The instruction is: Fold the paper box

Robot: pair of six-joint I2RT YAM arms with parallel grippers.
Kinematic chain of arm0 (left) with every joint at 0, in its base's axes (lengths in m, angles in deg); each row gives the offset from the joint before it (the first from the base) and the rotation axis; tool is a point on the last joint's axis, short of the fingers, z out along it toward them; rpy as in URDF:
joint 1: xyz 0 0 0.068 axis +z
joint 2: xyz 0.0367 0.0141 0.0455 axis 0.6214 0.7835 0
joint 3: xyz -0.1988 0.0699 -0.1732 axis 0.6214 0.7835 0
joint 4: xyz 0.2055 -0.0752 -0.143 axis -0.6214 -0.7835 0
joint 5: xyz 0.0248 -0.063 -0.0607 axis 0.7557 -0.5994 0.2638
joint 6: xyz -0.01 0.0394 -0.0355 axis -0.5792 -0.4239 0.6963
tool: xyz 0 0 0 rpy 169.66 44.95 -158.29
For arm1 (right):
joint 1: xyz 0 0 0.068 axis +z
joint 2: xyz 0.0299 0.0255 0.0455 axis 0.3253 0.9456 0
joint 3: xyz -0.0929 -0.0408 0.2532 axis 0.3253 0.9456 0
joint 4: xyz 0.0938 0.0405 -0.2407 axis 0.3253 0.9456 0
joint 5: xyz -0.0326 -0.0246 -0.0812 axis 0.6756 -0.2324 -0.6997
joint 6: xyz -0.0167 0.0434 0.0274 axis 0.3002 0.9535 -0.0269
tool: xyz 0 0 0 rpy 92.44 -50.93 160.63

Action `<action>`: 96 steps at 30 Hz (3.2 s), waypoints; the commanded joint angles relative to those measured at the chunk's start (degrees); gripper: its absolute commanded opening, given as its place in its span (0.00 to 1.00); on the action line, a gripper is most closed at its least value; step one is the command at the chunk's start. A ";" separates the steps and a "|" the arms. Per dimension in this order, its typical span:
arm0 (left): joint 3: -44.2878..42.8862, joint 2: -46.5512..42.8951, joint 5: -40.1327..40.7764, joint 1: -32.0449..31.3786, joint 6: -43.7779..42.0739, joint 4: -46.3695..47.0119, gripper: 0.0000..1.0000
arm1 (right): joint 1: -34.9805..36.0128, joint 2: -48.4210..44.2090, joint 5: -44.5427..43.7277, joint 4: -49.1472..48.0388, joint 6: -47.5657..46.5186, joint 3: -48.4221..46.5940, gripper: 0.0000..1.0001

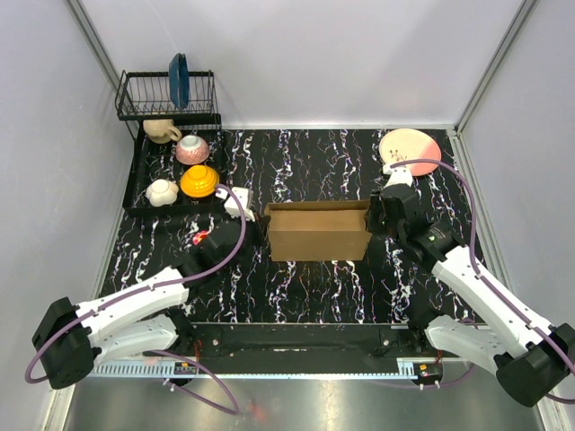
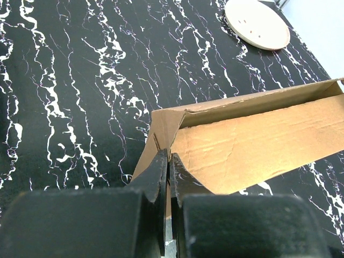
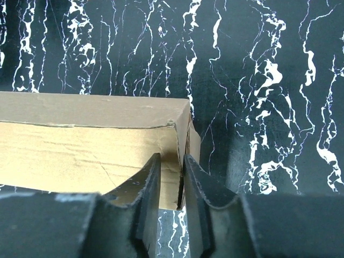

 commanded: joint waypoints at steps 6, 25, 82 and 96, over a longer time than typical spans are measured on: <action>-0.97 2.46 -0.63 -0.98 -0.63 -9.38 0.00 | 0.53 -3.55 -0.86 2.26 1.70 -3.38 0.40; -1.59 3.34 -0.89 -0.98 -0.81 -9.82 0.00 | 0.53 -1.71 -6.40 -2.31 -1.11 -3.39 0.31; 1.58 5.62 2.27 -3.62 2.97 -6.92 0.00 | 0.45 -1.98 -10.62 13.51 13.83 3.82 0.00; 1.75 7.47 3.68 -3.53 2.97 -6.66 0.00 | 0.53 -8.12 -8.60 13.77 14.19 0.75 0.50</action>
